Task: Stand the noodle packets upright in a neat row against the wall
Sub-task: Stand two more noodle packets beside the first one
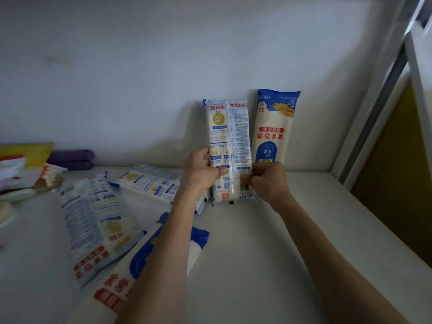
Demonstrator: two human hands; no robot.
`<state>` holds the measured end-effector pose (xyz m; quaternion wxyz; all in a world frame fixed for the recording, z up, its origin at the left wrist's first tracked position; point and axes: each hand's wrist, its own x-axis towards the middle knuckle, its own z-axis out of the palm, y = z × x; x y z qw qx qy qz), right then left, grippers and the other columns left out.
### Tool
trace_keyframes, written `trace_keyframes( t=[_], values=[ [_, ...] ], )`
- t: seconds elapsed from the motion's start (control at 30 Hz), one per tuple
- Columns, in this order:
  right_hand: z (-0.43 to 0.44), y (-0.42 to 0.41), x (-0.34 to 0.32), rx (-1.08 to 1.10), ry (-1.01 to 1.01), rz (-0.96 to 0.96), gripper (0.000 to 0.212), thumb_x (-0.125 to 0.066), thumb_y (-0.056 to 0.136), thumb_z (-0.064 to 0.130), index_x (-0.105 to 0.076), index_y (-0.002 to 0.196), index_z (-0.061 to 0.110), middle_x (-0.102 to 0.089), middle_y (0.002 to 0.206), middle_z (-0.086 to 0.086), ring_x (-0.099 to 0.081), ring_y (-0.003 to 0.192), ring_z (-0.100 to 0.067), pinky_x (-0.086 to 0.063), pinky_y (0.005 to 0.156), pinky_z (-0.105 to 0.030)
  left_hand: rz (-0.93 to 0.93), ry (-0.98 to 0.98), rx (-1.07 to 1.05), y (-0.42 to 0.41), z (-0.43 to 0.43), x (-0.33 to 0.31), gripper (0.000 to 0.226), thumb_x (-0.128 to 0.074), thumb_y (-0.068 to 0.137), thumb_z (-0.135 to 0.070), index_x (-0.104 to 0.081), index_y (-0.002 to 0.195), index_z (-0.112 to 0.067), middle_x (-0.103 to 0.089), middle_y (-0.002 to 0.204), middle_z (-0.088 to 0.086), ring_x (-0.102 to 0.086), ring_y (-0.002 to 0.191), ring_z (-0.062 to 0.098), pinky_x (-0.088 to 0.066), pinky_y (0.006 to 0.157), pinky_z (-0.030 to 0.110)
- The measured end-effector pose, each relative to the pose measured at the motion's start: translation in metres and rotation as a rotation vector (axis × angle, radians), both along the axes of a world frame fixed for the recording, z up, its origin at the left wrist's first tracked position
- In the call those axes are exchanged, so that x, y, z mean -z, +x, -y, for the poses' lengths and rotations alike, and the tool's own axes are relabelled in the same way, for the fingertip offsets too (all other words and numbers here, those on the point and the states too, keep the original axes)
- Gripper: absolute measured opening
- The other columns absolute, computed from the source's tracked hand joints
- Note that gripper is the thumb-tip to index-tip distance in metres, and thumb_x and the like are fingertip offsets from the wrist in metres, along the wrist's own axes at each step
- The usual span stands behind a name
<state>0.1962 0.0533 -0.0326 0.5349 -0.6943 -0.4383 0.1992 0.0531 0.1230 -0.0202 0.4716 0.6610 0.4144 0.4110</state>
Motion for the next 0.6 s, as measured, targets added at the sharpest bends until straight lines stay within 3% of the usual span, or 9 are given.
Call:
trace_keyframes(
  t=[0.07, 0.17, 0.27, 0.37, 0.5, 0.6],
  values=[
    [-0.01, -0.003, -0.001, 0.052, 0.046, 0.023, 0.025, -0.073, 0.08, 0.003, -0.074, 0.104, 0.008, -0.071, 0.093, 0.0, -0.062, 0.075, -0.004, -0.053, 0.069, -0.022, 0.072, 0.093, -0.088, 0.005, -0.001, 0.001, 0.041, -0.079, 0.075, 0.002, -0.063, 0.104, -0.021, -0.072, 0.096, -0.001, -0.069, 0.084, 0.009, -0.055, 0.068, 0.02],
    [-0.021, -0.004, -0.003, 0.122, 0.069, 0.078, 0.025, -0.069, 0.081, 0.001, -0.074, 0.104, 0.01, -0.068, 0.087, 0.003, -0.056, 0.065, 0.0, -0.044, 0.058, -0.011, 0.082, 0.172, -0.179, 0.016, -0.003, 0.009, 0.038, -0.079, 0.077, 0.0, -0.062, 0.108, -0.016, -0.073, 0.103, 0.001, -0.07, 0.09, 0.012, -0.056, 0.074, 0.023],
    [-0.025, -0.005, 0.005, 0.187, 0.058, 0.129, 0.024, -0.067, 0.083, 0.004, -0.074, 0.104, 0.011, -0.068, 0.087, 0.001, -0.059, 0.075, -0.009, -0.039, 0.055, -0.009, 0.062, 0.167, -0.191, 0.024, -0.007, 0.016, 0.031, -0.076, 0.081, -0.006, -0.065, 0.11, -0.01, -0.074, 0.105, 0.004, -0.071, 0.09, 0.015, -0.056, 0.073, 0.022],
    [-0.025, -0.008, 0.011, 0.233, 0.074, 0.153, 0.021, -0.067, 0.083, 0.006, -0.074, 0.102, 0.009, -0.069, 0.088, -0.002, -0.059, 0.08, -0.012, -0.041, 0.058, -0.012, -0.108, 0.124, -0.135, 0.023, -0.013, 0.016, 0.04, -0.083, 0.075, -0.011, -0.065, 0.111, -0.013, -0.073, 0.1, 0.003, -0.069, 0.085, 0.017, -0.058, 0.075, 0.031],
    [-0.025, -0.008, 0.009, 0.197, 0.059, 0.182, 0.017, -0.066, 0.085, 0.005, -0.073, 0.101, 0.006, -0.072, 0.092, -0.007, -0.063, 0.083, -0.016, -0.053, 0.07, -0.023, -0.294, 0.083, -0.179, 0.02, -0.016, 0.015, 0.027, -0.088, 0.07, -0.016, -0.074, 0.092, -0.009, -0.075, 0.089, 0.004, -0.069, 0.075, 0.016, -0.057, 0.066, 0.03],
    [-0.025, -0.006, 0.007, 0.188, 0.001, 0.207, 0.017, -0.067, 0.085, 0.005, -0.071, 0.101, 0.003, -0.071, 0.096, -0.011, -0.065, 0.088, -0.021, -0.049, 0.068, -0.023, -0.284, 0.151, -0.253, 0.022, -0.014, 0.019, 0.019, -0.088, 0.069, -0.021, -0.072, 0.077, -0.014, -0.074, 0.078, 0.001, -0.069, 0.067, 0.015, -0.059, 0.062, 0.037]
  ],
)
